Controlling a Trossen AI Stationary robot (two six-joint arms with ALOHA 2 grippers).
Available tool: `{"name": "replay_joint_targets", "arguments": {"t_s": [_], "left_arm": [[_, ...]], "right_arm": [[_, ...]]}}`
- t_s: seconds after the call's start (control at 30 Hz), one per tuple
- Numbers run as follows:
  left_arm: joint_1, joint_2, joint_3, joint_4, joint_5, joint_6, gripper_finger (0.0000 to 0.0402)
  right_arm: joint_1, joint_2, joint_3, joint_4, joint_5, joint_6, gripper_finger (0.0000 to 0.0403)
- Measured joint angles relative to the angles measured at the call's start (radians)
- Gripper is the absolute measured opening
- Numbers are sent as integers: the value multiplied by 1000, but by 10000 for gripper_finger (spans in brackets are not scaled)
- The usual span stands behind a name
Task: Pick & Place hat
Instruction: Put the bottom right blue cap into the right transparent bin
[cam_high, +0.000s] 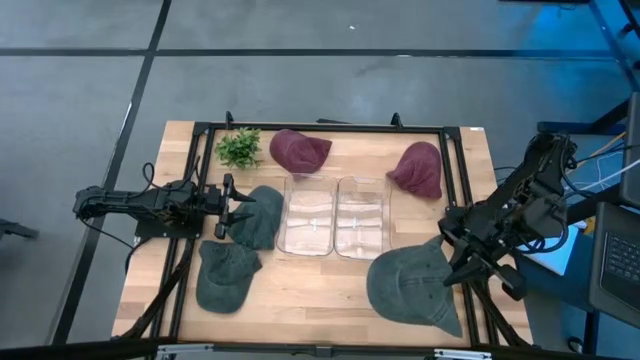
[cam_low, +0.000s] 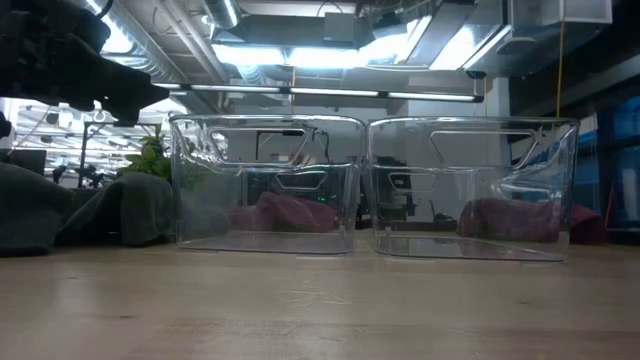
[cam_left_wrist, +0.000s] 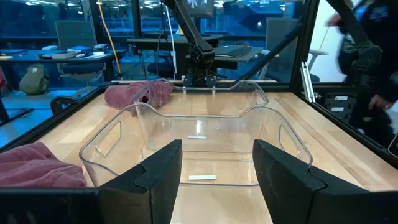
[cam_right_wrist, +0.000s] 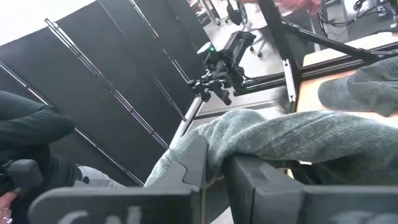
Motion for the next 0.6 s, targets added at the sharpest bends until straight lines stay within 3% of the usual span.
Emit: {"name": "replay_joint_targets", "arguments": {"t_s": [0.3,0.6], "left_arm": [[0,0,0,0,0,0,194],[0,0,0,0,0,0,194]], "right_arm": [[-77,9,0,-1,53,-54,36],[-319,39,0,0,102,-145,36]]}}
